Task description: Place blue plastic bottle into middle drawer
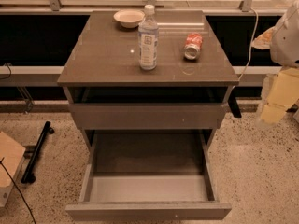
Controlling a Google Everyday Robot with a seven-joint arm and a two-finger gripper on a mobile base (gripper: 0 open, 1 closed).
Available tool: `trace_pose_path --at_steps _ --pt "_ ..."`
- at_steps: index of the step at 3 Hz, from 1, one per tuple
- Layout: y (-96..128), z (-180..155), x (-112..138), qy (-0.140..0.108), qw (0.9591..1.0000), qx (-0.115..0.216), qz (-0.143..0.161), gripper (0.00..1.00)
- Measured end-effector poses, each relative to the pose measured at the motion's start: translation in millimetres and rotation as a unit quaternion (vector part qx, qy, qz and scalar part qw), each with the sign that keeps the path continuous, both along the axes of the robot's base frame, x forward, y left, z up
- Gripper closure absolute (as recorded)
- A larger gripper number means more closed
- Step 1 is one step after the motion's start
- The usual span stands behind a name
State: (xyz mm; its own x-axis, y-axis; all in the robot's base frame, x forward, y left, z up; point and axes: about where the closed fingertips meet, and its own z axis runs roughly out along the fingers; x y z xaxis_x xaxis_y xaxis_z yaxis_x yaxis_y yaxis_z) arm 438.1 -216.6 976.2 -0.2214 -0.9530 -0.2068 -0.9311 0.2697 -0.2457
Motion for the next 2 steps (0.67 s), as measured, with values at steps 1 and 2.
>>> trace_pose_path --at_steps 1,2 --pt "0.0 0.0 0.1 0.000 1.0000 0.000 0.000 0.00" --pt "4.2 0.8 7.4 -0.016 0.9993 0.025 -0.022 0.00"
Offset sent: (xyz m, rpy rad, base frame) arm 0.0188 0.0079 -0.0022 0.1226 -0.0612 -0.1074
